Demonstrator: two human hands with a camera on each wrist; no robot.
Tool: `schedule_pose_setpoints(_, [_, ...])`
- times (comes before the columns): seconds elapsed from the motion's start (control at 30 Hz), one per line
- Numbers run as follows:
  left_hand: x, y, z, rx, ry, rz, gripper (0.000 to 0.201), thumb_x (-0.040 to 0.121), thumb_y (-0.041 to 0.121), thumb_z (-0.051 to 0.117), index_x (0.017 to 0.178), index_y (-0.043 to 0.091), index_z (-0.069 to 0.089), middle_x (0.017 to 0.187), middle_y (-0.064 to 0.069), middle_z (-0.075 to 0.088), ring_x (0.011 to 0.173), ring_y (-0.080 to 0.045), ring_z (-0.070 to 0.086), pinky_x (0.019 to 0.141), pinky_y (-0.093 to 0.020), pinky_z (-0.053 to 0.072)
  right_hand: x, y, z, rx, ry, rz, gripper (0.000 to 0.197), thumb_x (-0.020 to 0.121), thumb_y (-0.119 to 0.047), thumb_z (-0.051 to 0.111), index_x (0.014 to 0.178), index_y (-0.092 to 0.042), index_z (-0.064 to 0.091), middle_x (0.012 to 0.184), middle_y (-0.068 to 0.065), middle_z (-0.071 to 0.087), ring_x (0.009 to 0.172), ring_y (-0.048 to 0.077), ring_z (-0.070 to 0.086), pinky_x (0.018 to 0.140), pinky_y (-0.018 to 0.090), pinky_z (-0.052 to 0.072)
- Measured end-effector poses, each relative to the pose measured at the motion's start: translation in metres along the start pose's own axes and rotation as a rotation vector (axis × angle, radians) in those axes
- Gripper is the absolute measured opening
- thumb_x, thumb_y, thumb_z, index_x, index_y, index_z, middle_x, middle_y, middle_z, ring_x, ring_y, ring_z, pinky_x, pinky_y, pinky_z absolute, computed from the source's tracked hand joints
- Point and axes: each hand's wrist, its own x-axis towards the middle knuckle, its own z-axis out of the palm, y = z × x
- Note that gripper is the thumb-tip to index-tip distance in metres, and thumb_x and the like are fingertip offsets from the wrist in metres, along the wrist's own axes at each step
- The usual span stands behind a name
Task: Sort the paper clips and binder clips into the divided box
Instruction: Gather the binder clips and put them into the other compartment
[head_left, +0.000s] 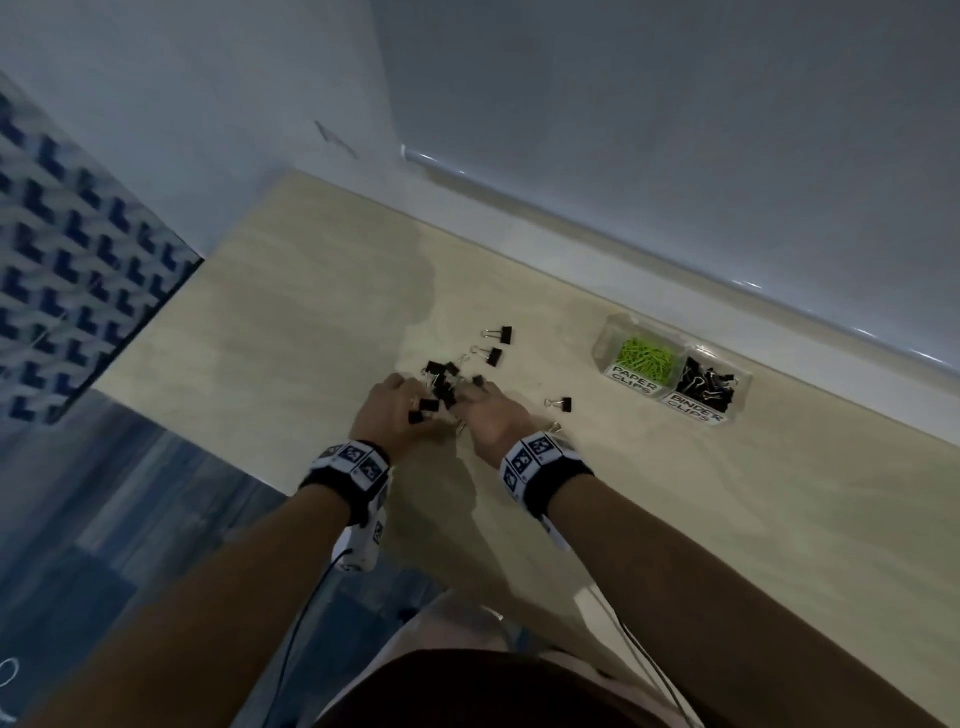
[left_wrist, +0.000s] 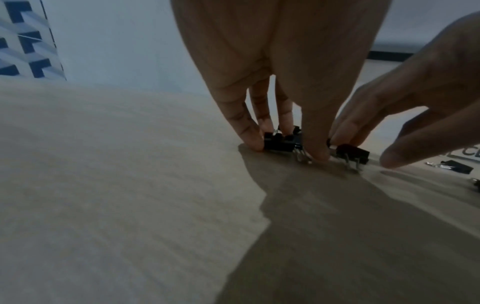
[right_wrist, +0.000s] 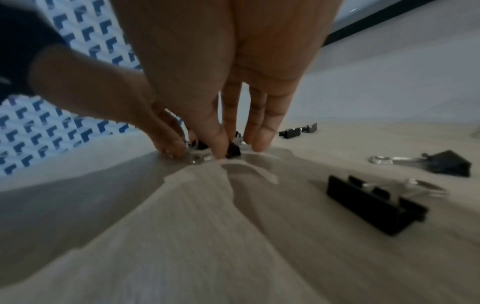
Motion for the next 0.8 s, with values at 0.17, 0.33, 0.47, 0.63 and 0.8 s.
schedule_pose_setpoints(0.17, [0.003, 0.015, 0.006, 0.022, 0.058, -0.043, 0.03, 0.075, 0.026, 0.072, 0.099, 0.011, 0.064, 0.104, -0.01, 0.051, 0.09, -0.031, 0.056, 0.078, -0.035, 0.046, -0.006, 0.004, 0.015, 0.077, 0.142, -0.043, 0.034, 0.087, 0.005, 0.042, 0.118, 0.006, 0.056, 0.129, 0.027, 0.048, 0.115, 0.043, 0.047, 0.097, 0.045, 0.04])
schedule_pose_setpoints(0.33, [-0.001, 0.019, 0.006, -0.01, 0.045, -0.055, 0.024, 0.078, 0.022, 0.067, 0.098, 0.009, 0.062, 0.104, -0.011, 0.05, 0.087, -0.03, 0.057, 0.078, -0.034, 0.046, -0.03, 0.02, 0.013, 0.054, 0.277, 0.047, 0.03, 0.079, -0.014, 0.057, 0.105, 0.001, 0.056, 0.113, 0.021, 0.053, 0.099, 0.036, 0.052, 0.075, 0.043, 0.048])
schedule_pose_setpoints(0.47, [-0.008, 0.016, 0.008, -0.012, 0.045, -0.013, 0.019, 0.079, 0.016, 0.064, 0.097, 0.012, 0.058, 0.102, -0.005, 0.049, 0.087, -0.026, 0.055, 0.075, -0.029, 0.042, -0.055, 0.039, 0.027, 0.029, 0.32, 0.178, 0.029, 0.07, -0.014, 0.064, 0.095, -0.001, 0.059, 0.099, 0.019, 0.057, 0.089, 0.037, 0.056, 0.063, 0.043, 0.052])
schedule_pose_setpoints(0.63, [-0.012, 0.019, 0.016, 0.041, 0.048, 0.03, 0.016, 0.081, 0.012, 0.058, 0.097, 0.01, 0.056, 0.101, -0.007, 0.051, 0.079, -0.02, 0.046, 0.07, -0.026, 0.036, -0.065, 0.047, 0.043, 0.064, 0.266, 0.196, 0.029, 0.073, -0.003, 0.061, 0.101, 0.003, 0.057, 0.1, 0.022, 0.057, 0.092, 0.041, 0.054, 0.065, 0.046, 0.054])
schedule_pose_setpoints(0.8, [-0.014, 0.026, 0.019, -0.029, 0.116, 0.032, 0.011, 0.078, 0.008, 0.061, 0.089, 0.01, 0.059, 0.093, -0.007, 0.055, 0.08, -0.026, 0.054, 0.069, -0.029, 0.039, -0.068, 0.056, 0.04, 0.107, 0.205, 0.234, 0.036, 0.086, 0.0, 0.046, 0.122, -0.001, 0.047, 0.123, 0.02, 0.048, 0.11, 0.037, 0.042, 0.088, 0.046, 0.043])
